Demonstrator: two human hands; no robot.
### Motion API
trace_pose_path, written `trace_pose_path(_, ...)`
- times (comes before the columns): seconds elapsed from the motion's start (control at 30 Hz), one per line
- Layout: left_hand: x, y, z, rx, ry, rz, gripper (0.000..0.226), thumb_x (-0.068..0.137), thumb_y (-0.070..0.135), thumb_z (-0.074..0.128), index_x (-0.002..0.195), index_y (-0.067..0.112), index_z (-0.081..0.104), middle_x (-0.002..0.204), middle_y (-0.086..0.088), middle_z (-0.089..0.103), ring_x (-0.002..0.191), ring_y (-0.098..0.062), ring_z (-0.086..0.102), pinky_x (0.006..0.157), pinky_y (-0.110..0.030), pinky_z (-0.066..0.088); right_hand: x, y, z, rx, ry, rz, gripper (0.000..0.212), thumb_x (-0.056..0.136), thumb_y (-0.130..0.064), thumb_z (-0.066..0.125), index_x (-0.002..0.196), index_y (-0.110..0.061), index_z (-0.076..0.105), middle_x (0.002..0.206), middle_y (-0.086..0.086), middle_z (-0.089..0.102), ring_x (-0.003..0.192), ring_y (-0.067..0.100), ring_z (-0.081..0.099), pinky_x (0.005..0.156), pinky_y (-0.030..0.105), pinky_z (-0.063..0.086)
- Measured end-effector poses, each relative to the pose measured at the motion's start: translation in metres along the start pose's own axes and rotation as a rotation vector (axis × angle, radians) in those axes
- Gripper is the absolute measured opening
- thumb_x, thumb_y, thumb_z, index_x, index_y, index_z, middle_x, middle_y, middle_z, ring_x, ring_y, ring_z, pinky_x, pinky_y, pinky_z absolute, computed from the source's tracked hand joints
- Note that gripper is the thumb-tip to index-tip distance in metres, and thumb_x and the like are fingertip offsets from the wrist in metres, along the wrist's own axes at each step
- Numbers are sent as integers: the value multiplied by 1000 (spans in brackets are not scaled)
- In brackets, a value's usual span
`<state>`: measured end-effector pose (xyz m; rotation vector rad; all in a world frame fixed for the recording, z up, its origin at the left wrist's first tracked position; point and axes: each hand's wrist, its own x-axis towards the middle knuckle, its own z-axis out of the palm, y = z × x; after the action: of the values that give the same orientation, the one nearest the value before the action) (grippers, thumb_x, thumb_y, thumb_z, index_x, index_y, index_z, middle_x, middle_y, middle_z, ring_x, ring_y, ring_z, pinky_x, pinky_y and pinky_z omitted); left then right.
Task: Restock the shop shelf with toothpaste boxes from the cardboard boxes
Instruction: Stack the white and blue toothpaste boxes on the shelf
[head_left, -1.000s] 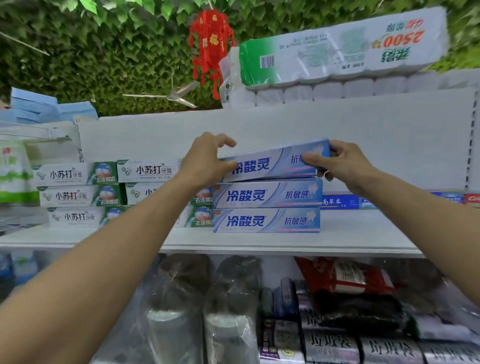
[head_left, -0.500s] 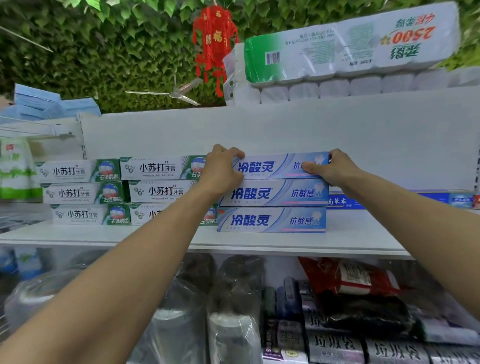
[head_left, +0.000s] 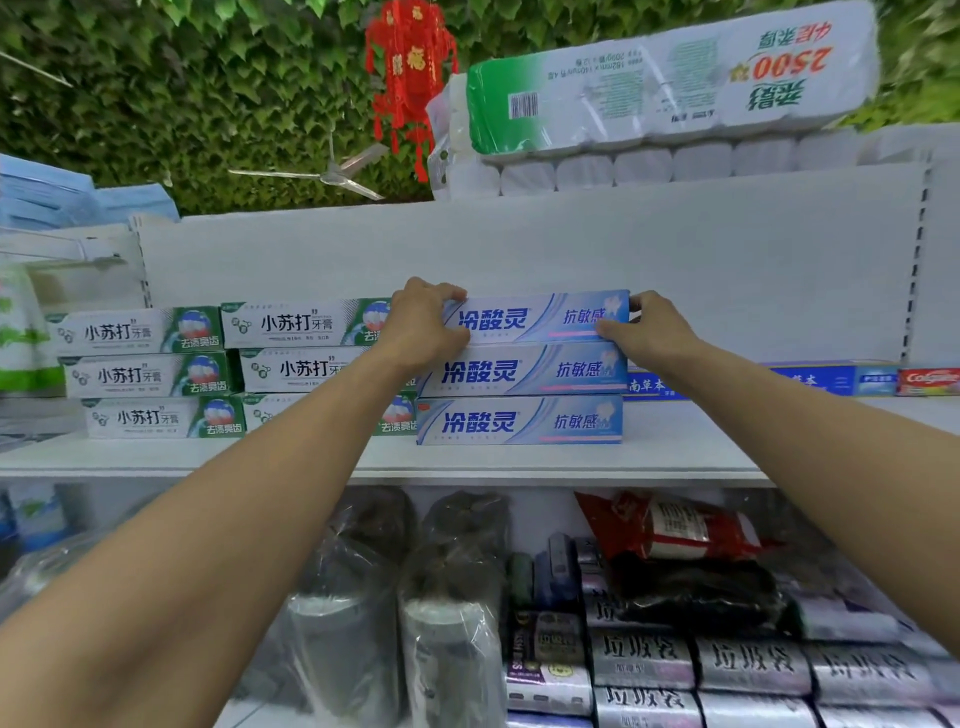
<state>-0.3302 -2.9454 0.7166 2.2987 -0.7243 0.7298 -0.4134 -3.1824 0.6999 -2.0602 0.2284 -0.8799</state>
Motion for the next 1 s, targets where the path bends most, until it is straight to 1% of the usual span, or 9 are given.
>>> trace_pose_path(0.07,-9,1,-2,-17,31,11,50,87,22,63,136,22,51,132,-12,41,124,-31,44,100,-47,47,-6,3,-7,-183,69,-77,44,92,-29,59,128,-9,46,127,10,52,107,24,54,83,33,43)
trace_pose_path(0.13,-21,3,-2,-47,69,28,46,87,24,62,133,22,53,129,-9,44,118,-28,49,96,-45,49,-15,4,-14,-353,106,-160,44,91,-33,57,129,-14,45,130,9,48,115,26,52,91,41,45)
trace_pose_path(0.2,-34,7,-2,18,116,25,43,87,31,63,129,26,55,128,-4,47,113,-23,53,89,-42,50,-25,4,-19,-474,117,-240,42,91,-33,56,128,-17,45,130,8,48,116,26,50,92,45,45)
trace_pose_path(0.33,-68,11,-5,125,217,26,43,86,42,62,127,31,54,127,5,53,110,-17,57,83,-43,51,-54,4,-26,-629,130,-363,43,92,-35,54,130,-17,46,129,8,51,117,27,50,90,42,41)
trace_pose_path(0.47,-119,6,-5,28,251,-2,38,86,45,62,121,31,58,122,7,58,102,-14,61,84,-41,52,-91,12,-21,-634,115,-488,37,93,-35,51,126,-17,51,124,5,55,112,27,52,90,41,39)
trace_pose_path(0.6,-173,-3,3,-12,177,-83,36,85,40,65,120,30,61,119,6,59,97,-13,61,88,-41,51,-137,23,-3,-569,58,-586,44,83,-41,46,119,-17,58,119,5,59,109,29,56,87,43,43)
trace_pose_path(0.7,-211,-19,6,8,104,-138,32,83,42,64,114,31,63,113,6,62,93,-13,63,88,-40,52,-170,30,20,-553,-26,-634,36,85,-34,54,115,-17,60,115,6,60,104,29,57,86,43,44)
trace_pose_path(0.8,-249,-37,4,21,47,-202,39,76,48,57,110,31,65,109,7,63,92,-12,63,90,-38,52,-201,31,48,-569,-124,-656,34,87,-30,57,119,-18,58,117,5,58,108,28,54,86,40,42)
trace_pose_path(1.0,-317,-102,-18,26,-49,-338,26,88,38,63,112,28,65,108,6,65,93,-11,62,87,-38,53,-255,21,124,-564,-350,-629,32,90,-34,52,120,-23,54,119,2,54,112,25,52,87,40,43)
